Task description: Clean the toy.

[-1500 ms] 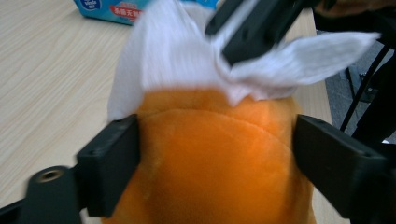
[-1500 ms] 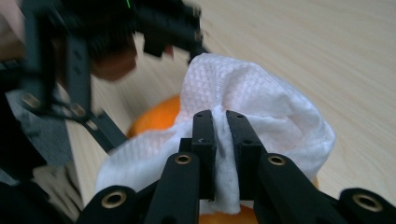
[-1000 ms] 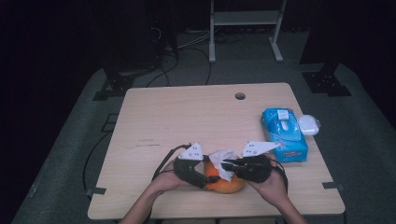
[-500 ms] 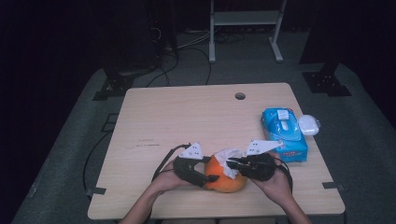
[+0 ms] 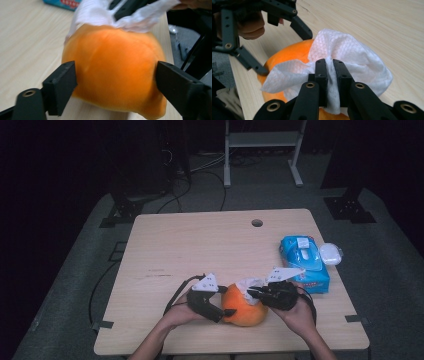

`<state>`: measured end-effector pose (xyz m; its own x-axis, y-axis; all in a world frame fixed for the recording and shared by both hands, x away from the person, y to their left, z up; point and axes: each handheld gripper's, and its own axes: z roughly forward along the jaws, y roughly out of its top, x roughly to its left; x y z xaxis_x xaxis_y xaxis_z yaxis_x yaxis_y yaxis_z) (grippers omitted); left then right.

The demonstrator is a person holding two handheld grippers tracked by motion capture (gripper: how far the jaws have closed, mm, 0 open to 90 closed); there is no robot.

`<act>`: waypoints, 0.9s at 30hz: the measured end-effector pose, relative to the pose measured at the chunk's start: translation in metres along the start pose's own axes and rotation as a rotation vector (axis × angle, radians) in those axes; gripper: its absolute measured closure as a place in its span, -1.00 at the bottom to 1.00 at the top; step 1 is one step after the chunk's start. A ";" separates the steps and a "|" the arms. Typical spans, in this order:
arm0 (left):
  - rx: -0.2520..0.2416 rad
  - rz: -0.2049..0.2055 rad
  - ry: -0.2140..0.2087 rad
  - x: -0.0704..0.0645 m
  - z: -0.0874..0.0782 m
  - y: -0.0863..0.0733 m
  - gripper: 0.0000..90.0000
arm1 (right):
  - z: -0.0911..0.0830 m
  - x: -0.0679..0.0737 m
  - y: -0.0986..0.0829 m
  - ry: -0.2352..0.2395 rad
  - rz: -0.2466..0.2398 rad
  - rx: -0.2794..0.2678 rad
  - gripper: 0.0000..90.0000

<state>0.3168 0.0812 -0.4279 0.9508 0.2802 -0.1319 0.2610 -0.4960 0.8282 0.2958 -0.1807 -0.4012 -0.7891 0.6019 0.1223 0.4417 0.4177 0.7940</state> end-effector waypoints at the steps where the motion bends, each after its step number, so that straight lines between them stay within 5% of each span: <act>1: -0.002 -0.018 -0.011 0.002 0.001 -0.001 -0.60 | 0.000 0.001 0.001 -0.005 -0.008 0.004 0.83; 5: 0.014 0.023 -0.016 -0.003 0.000 -0.001 -0.45 | -0.001 0.010 0.005 0.004 -0.029 0.012 0.82; 12: 0.052 0.176 0.002 -0.019 0.005 0.001 -0.35 | 0.005 0.033 0.017 0.033 -0.082 -0.013 0.82; 15: 0.053 0.160 -0.002 -0.017 0.006 0.000 -0.49 | 0.007 0.030 0.016 0.033 -0.075 -0.007 0.82; 16: 0.026 0.121 0.001 -0.014 0.005 0.003 -0.60 | 0.007 0.029 0.015 0.038 -0.065 -0.007 0.82; 19: -0.028 0.091 0.001 -0.012 0.004 0.006 -0.70 | 0.007 0.029 0.013 0.076 -0.052 -0.014 0.82; 25: 0.048 0.086 0.022 -0.010 0.010 -0.003 -0.58 | 0.003 0.023 0.012 0.031 -0.056 0.011 0.82; 27: 0.056 0.056 0.007 -0.005 0.007 -0.007 -0.58 | -0.004 0.014 0.007 0.014 -0.034 0.031 0.82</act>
<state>0.3112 0.0773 -0.4371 0.9630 0.2565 -0.0827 0.2170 -0.5563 0.8022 0.2858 -0.1717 -0.3921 -0.8096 0.5776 0.1043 0.4275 0.4585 0.7792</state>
